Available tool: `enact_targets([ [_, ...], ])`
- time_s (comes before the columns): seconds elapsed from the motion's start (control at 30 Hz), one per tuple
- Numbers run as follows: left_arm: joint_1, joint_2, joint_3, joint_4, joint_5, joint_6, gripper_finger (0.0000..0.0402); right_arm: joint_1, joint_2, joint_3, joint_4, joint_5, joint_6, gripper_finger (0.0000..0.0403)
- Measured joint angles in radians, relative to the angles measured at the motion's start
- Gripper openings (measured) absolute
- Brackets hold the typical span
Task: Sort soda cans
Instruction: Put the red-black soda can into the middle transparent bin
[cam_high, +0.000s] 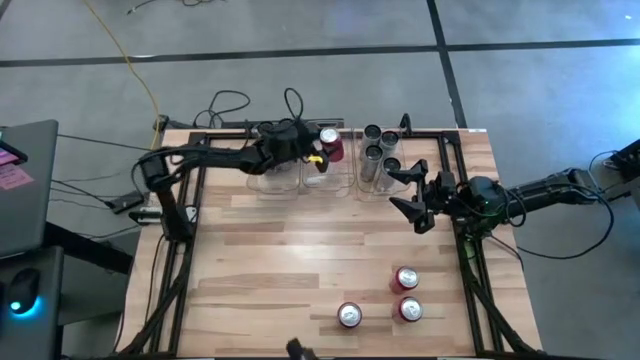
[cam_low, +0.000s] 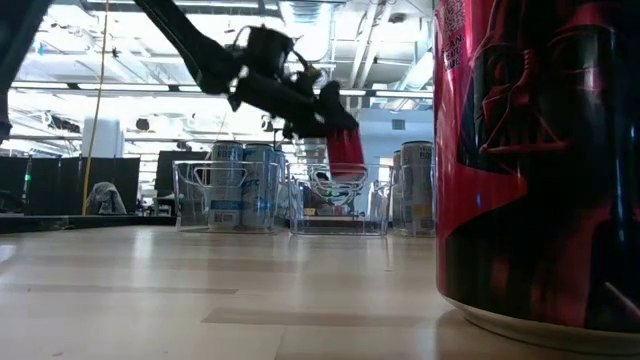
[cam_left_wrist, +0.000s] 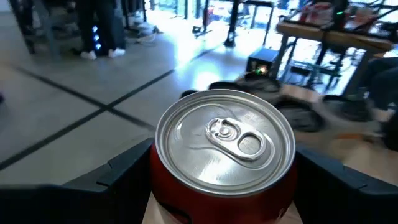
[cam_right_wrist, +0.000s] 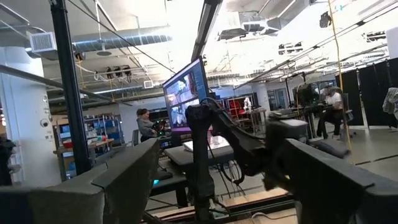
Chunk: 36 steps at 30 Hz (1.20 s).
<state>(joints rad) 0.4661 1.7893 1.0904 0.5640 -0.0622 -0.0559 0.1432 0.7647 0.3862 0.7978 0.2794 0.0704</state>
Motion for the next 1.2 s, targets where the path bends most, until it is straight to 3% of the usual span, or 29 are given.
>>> enact_targets([
  [0.37, 0.042, 0.177, 0.144, -0.092, -0.002, 0.025, 0.0301, -0.017, 0.000, 0.000, -0.008, 0.000, -0.016, 0.0359],
  [1.2, -0.098, 0.190, 0.155, -0.182, 0.002, 0.093, 0.0309, -0.011, 0.000, 0.000, -0.030, 0.000, 0.008, 0.0359],
])
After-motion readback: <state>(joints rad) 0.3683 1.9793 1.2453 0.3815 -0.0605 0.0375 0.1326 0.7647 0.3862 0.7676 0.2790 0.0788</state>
